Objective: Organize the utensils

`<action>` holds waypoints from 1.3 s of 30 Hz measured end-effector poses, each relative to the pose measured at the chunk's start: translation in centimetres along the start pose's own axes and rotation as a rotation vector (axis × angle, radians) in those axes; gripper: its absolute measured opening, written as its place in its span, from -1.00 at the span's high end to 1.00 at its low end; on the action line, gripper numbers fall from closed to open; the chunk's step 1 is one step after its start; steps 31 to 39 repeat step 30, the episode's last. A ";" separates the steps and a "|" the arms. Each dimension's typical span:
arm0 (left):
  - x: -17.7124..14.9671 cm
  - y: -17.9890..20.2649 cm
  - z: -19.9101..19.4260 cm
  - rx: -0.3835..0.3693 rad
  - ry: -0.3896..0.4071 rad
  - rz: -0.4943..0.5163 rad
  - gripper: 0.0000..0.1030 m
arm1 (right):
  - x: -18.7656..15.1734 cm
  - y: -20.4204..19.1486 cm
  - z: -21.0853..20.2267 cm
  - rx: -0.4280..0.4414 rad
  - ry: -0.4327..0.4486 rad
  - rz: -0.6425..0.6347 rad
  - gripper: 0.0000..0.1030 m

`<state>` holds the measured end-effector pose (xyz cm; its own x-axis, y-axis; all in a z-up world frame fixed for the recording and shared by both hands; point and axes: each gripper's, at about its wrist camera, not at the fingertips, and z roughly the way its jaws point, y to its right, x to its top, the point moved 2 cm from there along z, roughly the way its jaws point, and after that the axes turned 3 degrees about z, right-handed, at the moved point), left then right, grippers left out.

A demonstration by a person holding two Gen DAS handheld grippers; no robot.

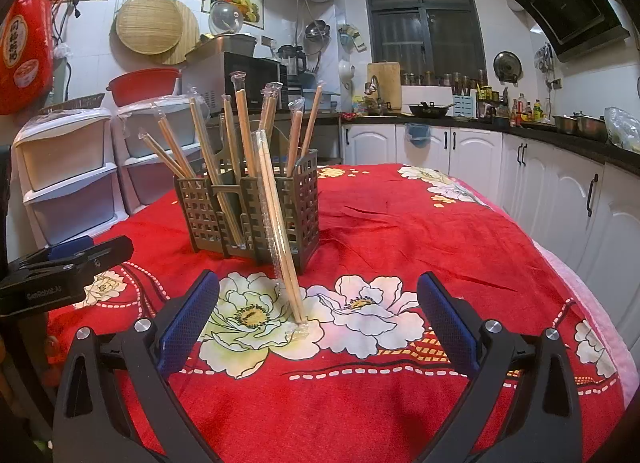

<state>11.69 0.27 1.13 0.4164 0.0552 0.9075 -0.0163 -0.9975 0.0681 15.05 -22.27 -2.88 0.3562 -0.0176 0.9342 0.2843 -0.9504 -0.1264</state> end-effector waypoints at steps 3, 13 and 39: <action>0.0 0.0 0.0 0.000 0.000 0.000 -0.78 | 0.0 0.0 0.0 -0.001 0.000 0.000 -0.87; -0.1 -0.2 0.1 -0.012 -0.010 -0.014 -0.78 | 0.0 0.0 0.0 -0.002 0.000 -0.001 -0.87; 3.3 -8.2 3.5 0.212 -0.252 -0.041 -0.78 | 3.3 9.7 4.9 -0.253 -0.271 0.025 -0.87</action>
